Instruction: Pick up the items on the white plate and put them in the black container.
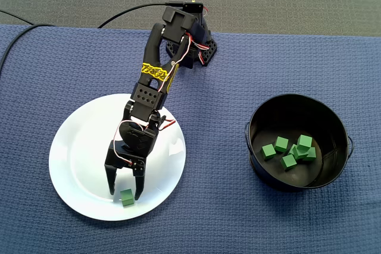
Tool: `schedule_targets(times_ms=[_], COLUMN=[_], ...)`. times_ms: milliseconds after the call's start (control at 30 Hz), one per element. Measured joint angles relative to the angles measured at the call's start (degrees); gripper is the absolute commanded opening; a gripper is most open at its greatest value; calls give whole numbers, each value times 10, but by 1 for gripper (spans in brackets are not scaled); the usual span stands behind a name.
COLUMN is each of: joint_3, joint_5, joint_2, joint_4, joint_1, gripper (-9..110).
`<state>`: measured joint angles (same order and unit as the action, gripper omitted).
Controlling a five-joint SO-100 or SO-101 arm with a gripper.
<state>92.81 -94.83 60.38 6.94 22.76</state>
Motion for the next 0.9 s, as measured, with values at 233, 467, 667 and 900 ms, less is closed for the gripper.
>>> schedule_targets(times_ms=[233,467,667,900], joint_3=[1,-10,-10,-10], joint_5=[9,35,46,57], joint_2=[-11,-13,-16,-16], joint_4=[-11,-12,-14,-32], joint_1=[-1,-3,-13,-13], gripper=[7,7,0,0])
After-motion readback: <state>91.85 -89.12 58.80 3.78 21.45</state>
